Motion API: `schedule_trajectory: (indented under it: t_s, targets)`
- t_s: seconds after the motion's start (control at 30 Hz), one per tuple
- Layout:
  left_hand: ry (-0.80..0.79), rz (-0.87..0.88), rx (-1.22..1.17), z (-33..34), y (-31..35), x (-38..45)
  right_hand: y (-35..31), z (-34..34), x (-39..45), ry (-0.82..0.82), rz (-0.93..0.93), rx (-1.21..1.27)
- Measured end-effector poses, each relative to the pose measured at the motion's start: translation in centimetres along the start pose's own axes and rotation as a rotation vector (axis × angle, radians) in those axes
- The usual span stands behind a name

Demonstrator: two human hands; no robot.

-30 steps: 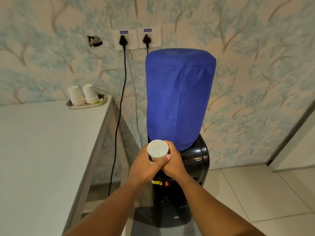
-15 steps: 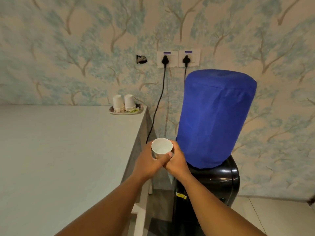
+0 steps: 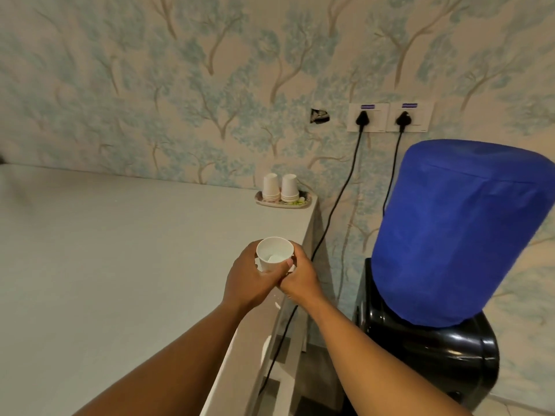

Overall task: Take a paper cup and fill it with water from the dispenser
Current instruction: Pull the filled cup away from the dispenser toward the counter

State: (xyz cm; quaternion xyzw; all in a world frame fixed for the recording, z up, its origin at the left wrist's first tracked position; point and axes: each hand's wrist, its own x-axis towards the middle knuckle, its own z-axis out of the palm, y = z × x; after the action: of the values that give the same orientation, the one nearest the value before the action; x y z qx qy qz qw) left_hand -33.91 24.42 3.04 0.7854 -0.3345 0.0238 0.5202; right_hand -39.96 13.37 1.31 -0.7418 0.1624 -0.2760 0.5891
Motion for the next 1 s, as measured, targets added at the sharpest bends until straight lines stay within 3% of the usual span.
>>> schedule_trajectory:
  t_s: [0.5, 1.0]
  targets:
    - [0.128, -0.166, 0.020, -7.3, -4.9, -1.0, -0.2, 9.0, 0.5, -0.181, 0.054, -0.003]
    - [0.165, -0.266, -0.016, -8.5, -8.0, -3.4, 1.9, 12.4, -0.7, -0.262, 0.170, 0.017]
